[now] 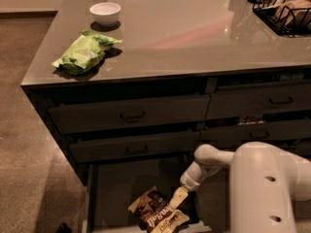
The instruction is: Pick brown chip bag from bottom drawer and place on counter
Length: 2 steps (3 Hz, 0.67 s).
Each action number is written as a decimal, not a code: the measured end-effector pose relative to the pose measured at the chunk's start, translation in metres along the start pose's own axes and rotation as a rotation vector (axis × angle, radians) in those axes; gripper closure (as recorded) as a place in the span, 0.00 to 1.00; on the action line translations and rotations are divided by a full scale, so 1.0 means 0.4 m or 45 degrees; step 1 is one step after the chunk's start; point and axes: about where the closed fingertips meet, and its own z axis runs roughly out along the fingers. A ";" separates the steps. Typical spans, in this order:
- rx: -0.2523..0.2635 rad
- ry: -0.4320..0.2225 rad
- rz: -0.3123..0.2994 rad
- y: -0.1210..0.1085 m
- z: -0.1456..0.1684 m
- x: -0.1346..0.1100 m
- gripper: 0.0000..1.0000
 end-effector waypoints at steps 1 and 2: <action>-0.082 0.008 -0.034 -0.026 0.146 0.011 0.00; -0.111 0.083 -0.055 -0.038 0.273 0.031 0.00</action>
Offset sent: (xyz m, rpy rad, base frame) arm -0.0430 0.0632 -0.1518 -0.0222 0.0997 0.1522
